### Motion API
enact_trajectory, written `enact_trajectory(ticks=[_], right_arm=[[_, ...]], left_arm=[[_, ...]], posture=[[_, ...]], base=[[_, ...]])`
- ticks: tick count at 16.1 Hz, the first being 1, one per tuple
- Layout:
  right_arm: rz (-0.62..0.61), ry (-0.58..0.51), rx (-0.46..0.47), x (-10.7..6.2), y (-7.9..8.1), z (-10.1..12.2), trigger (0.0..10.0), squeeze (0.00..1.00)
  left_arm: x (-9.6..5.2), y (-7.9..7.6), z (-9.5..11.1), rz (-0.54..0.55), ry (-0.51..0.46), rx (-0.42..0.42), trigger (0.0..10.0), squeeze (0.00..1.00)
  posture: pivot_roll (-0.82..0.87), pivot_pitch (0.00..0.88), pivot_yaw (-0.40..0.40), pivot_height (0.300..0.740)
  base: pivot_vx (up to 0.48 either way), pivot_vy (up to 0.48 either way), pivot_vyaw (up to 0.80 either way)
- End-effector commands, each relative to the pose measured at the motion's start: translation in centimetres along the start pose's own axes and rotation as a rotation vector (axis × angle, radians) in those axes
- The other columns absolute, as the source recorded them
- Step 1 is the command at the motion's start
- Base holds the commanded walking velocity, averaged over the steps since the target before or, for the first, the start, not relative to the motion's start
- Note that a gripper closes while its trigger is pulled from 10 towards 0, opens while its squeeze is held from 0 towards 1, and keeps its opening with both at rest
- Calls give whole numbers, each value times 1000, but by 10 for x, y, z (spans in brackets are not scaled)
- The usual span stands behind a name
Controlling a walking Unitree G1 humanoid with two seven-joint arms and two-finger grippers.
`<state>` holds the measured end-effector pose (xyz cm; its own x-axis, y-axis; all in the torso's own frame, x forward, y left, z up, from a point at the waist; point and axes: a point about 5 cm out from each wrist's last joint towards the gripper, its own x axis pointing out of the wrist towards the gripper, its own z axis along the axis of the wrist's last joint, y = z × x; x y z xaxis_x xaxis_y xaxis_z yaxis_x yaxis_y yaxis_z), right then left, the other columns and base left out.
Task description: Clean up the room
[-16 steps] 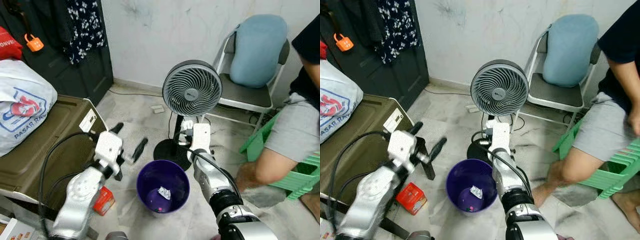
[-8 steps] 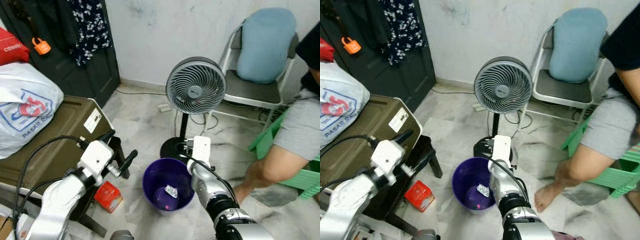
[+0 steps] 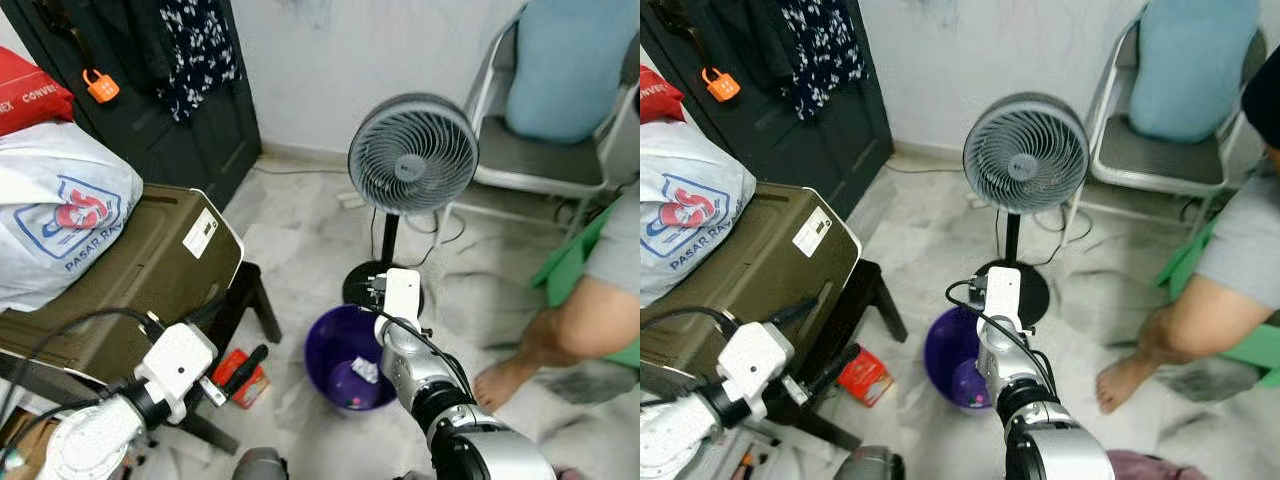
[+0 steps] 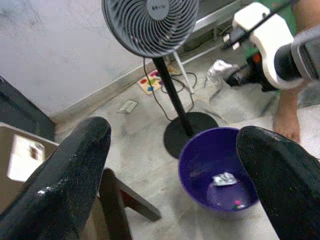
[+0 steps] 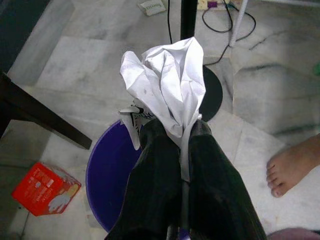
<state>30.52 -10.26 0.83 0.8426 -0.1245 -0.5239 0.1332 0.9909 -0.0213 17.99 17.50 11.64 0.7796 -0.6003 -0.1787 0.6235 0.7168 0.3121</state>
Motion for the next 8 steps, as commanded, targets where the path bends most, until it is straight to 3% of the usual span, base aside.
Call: enact_trajectory(ticks=[1, 4, 8], right_arm=[[-3, -12, -10, 1, 3, 4, 10000, 0], [-40, 1, -15, 1, -2, -1, 10000, 0], [-86, 40, 7, 1, -13, -11, 10000, 0]], left_arm=[[1, 5, 9, -2, -7, 10, 10000, 0], [1, -1, 18, -3, -12, -28, 10000, 0], [-13, -14, 21, -19, 22, -66, 10000, 0]], posture=[[362, 141, 138, 740], [384, 174, 161, 740], [413, 201, 187, 740]], base=[[0, 0, 0], [0, 0, 0], [0, 0, 0]])
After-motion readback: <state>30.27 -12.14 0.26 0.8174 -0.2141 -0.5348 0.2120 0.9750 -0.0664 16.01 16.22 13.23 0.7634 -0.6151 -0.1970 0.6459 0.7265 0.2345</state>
